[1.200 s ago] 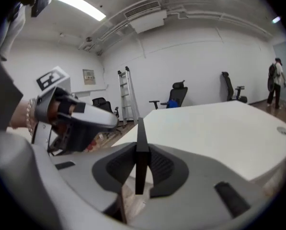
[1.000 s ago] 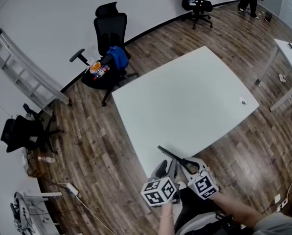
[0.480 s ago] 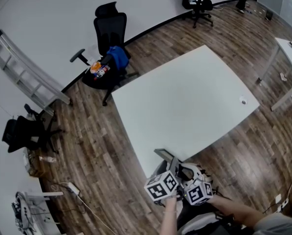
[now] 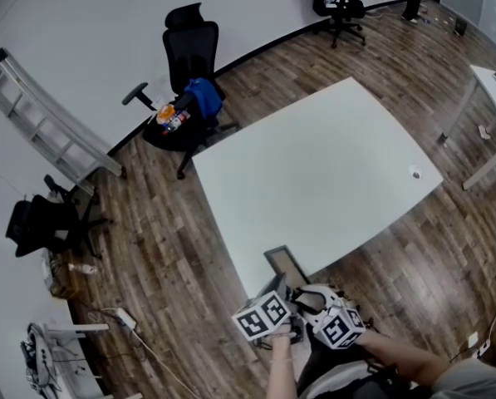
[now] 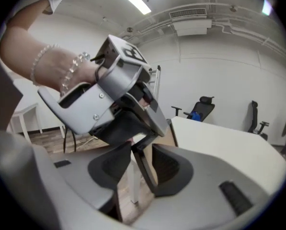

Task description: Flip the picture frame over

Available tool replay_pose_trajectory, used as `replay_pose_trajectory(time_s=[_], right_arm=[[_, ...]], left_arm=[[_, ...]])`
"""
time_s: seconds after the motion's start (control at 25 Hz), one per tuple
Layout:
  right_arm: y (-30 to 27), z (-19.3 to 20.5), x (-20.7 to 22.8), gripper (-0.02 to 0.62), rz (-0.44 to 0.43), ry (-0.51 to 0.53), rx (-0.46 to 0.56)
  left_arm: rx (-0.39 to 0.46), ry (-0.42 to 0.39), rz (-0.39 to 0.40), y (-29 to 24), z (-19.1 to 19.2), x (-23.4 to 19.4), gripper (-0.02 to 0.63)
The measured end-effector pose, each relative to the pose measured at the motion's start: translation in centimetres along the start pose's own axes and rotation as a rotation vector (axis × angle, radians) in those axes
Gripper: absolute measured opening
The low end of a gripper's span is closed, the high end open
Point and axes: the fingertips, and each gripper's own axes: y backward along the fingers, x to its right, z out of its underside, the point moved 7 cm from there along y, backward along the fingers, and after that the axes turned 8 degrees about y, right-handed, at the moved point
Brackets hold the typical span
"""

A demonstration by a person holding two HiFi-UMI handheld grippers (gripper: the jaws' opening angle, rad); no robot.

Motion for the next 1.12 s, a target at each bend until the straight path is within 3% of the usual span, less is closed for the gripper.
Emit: replay_pose_trajectory(time_s=[0.08,0.2,0.32,0.44,0.56,0.64,0.84,1.12], right_arm=[[0.8,-0.1,0.3,0.143,-0.019,-0.058,0.011],[2.4,0.4,2.0,0.144,0.047,-0.142,0.019],[2.1,2.6,3.8,0.144,0.127,-0.214,-0.084],[0.8,4.5,4.8,0.144,0.103,-0.286,-0.187],[-0.9,5.0,5.5,0.144,0.062,-0.306,-0.235],[-2.2,4.8,5.9,0.095,0.057,-0.304,-0.264],[-4.8,5.2,6.1,0.093,0.05,-0.341,-0.343],[-6.1,5.0,6.4,0.073,0.054,-0.312,-0.421]], left_arm=[[-0.008,0.0,-0.005,0.1,-0.2,-0.5,0.091],[-0.026,-0.006,-0.016,0.3,-0.5,-1.6,0.069],[-0.031,0.041,0.0,0.1,-0.8,-3.1,0.069],[-0.047,0.061,0.003,-0.1,-0.9,-4.0,0.069],[-0.07,0.071,0.001,-0.5,-1.1,-4.8,0.069],[-0.086,0.067,-0.002,-0.8,-1.4,-5.4,0.069],[-0.096,-0.004,-0.064,-1.4,-1.1,-6.8,0.069],[-0.106,0.004,-0.097,-2.6,-1.0,-7.7,0.069]])
